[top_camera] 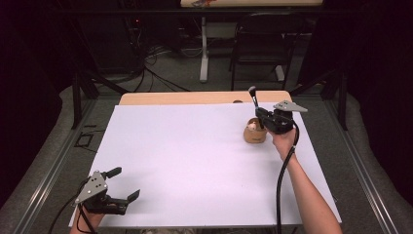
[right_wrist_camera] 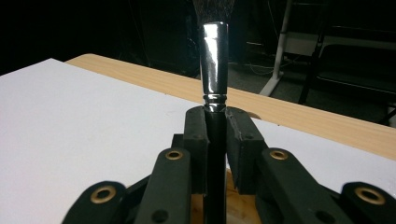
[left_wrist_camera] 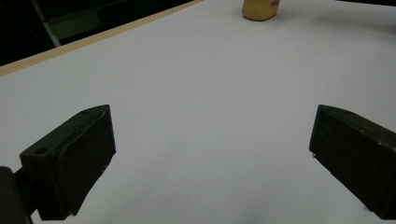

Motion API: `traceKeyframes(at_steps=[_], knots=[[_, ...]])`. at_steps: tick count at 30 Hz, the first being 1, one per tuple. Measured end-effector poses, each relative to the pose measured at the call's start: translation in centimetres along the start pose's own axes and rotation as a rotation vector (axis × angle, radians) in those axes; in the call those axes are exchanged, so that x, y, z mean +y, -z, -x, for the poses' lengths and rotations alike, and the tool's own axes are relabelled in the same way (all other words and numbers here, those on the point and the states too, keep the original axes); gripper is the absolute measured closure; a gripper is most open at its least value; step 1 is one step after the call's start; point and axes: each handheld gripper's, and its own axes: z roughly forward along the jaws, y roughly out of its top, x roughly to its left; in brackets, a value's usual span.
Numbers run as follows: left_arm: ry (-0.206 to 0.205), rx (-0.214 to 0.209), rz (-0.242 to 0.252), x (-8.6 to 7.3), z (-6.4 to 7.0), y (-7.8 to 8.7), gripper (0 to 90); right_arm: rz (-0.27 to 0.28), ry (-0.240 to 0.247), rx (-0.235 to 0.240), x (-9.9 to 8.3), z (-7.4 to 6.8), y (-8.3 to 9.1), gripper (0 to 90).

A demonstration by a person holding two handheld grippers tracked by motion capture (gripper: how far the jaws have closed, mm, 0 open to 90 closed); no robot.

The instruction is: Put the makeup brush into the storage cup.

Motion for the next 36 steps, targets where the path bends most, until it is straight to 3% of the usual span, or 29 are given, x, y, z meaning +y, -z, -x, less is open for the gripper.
traceKeyframes(at_steps=[6,15,29,34,36], knots=[[-0.001,-0.001,-0.001,0.0,0.0,0.0,0.5,-0.010,-0.020,0.011,-0.4,0.3,-0.2,79.2],[-0.002,-0.003,0.000,0.0,0.1,0.0,0.5,-0.048,0.013,0.000,-1.0,0.0,-0.7,79.1],[-0.005,-0.004,-0.001,0.1,0.1,-0.1,0.5,-0.104,0.025,-0.028,-1.1,-0.1,-0.5,77.4],[-0.005,-0.005,-0.001,0.1,0.1,-0.2,0.5,-0.111,-0.019,-0.042,-1.0,0.1,-0.3,51.3],[-0.009,-0.006,-0.002,0.2,0.1,-0.2,0.5,-0.112,-0.041,-0.042,-1.0,0.4,-0.1,46.7]])
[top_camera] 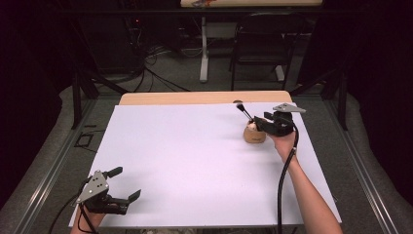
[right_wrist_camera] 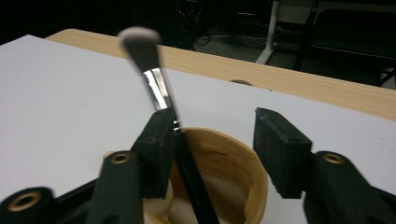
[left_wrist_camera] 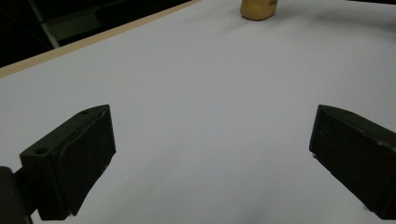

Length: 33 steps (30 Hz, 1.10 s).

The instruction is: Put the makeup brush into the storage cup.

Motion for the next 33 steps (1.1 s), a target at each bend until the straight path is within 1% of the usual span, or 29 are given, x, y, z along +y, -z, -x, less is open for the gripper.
traceKeyframes(at_steps=[4,6,8,9,10,11,12,14,18,20,23,25,30,33], knots=[[-0.003,0.002,0.000,0.1,-0.1,-0.1,0.5,0.010,-0.018,-0.013,0.1,0.3,0.6,36.1],[-0.001,0.000,0.001,0.1,0.0,-0.2,0.5,0.009,-0.033,-0.007,0.3,0.5,0.9,28.8],[-0.005,-0.001,-0.007,0.1,0.0,-0.2,0.5,0.013,-0.038,0.008,0.5,0.5,1.2,24.9],[-0.006,-0.001,-0.005,0.1,0.1,-0.2,0.5,0.014,-0.034,0.007,0.6,0.5,1.4,22.4],[-0.004,-0.001,-0.004,0.1,0.1,-0.1,0.5,0.010,-0.034,0.026,0.8,0.4,1.6,18.5],[-0.003,-0.002,-0.001,0.1,0.1,-0.1,0.5,0.010,-0.034,0.026,0.8,0.4,1.6,18.5],[-0.003,-0.002,0.000,0.1,0.0,-0.1,0.5,0.000,-0.029,0.031,0.9,0.3,1.7,16.3],[-0.004,-0.003,-0.002,0.2,0.0,-0.2,0.5,-0.006,-0.016,0.048,1.0,0.0,2.0,14.4],[-0.010,-0.011,-0.004,0.2,0.1,-0.4,0.5,-0.041,0.015,0.074,1.4,-0.7,2.4,8.1],[-0.011,-0.012,-0.002,0.2,0.1,-0.4,0.5,-0.055,0.027,0.099,1.5,-1.0,2.7,5.1],[-0.007,-0.008,0.006,0.1,0.0,-0.2,0.5,-0.073,0.057,0.112,1.6,-1.6,3.1,1.2],[-0.004,-0.007,0.008,0.2,0.0,-0.2,0.5,-0.087,0.065,0.122,1.7,-1.9,3.4,0.0],[-0.006,-0.007,0.005,0.2,0.1,-0.2,0.5,-0.092,0.102,0.131,1.7,-2.7,4.3,0.0],[-0.006,-0.005,0.001,0.2,0.1,-0.2,0.5,-0.099,0.118,0.147,1.6,-3.2,4.8,0.0]])
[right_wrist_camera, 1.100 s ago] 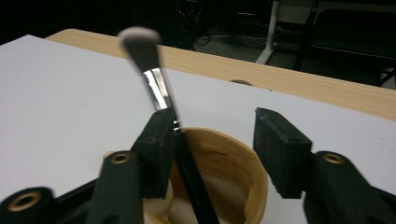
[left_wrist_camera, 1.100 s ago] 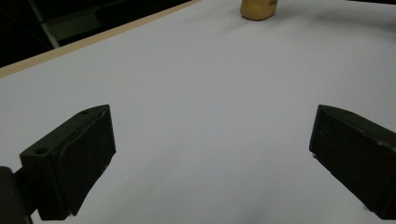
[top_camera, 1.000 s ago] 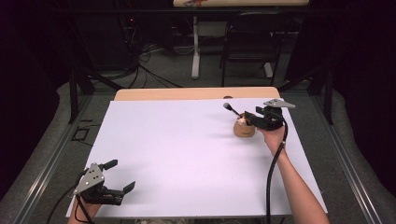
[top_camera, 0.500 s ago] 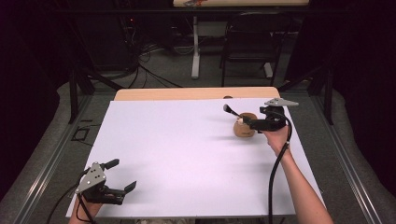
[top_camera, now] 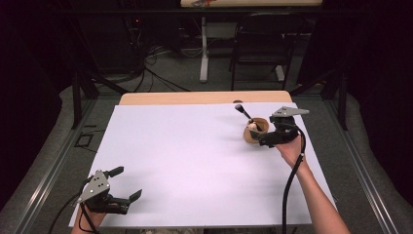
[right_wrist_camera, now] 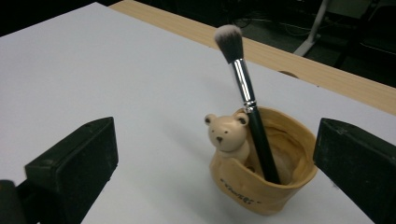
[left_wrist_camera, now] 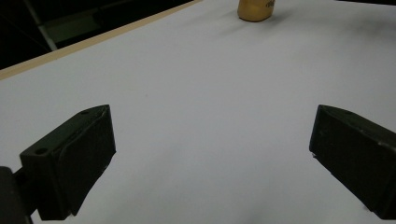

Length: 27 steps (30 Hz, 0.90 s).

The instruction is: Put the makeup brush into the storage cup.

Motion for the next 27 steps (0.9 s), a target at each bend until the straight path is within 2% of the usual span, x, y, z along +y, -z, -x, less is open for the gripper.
traceKeyframes(at_steps=[14,19,22,27], knots=[[-0.003,-0.002,0.002,0.0,0.0,0.0,0.5,0.005,0.076,0.054,-1.6,-3.1,2.4,0.0],[0.001,-0.002,0.005,0.0,0.0,0.0,0.5,0.031,0.103,0.073,-2.4,-4.1,3.5,0.0],[0.006,-0.008,0.016,0.0,0.0,0.0,0.5,0.054,0.113,0.083,-3.2,-4.5,4.2,0.0],[0.016,-0.021,0.047,0.1,0.0,0.1,0.3,0.062,0.135,0.086,-4.4,-5.1,4.9,0.0]])
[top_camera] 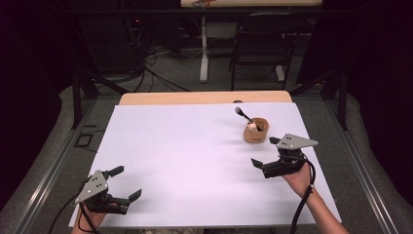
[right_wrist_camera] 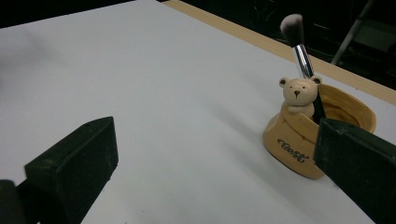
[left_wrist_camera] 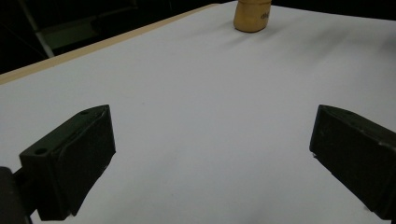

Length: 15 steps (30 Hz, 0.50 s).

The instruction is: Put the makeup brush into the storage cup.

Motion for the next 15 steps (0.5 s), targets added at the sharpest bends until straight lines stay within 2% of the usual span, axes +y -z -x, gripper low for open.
traceKeyframes(at_steps=[9,15], knots=[[0.004,-0.014,0.025,0.0,0.1,-0.1,0.2,0.017,0.031,0.020,-1.8,-1.3,1.3,0.0],[-0.005,-0.030,0.046,0.1,0.3,-0.1,0.2,0.017,0.026,0.018,-2.9,-2.2,1.9,0.0]])
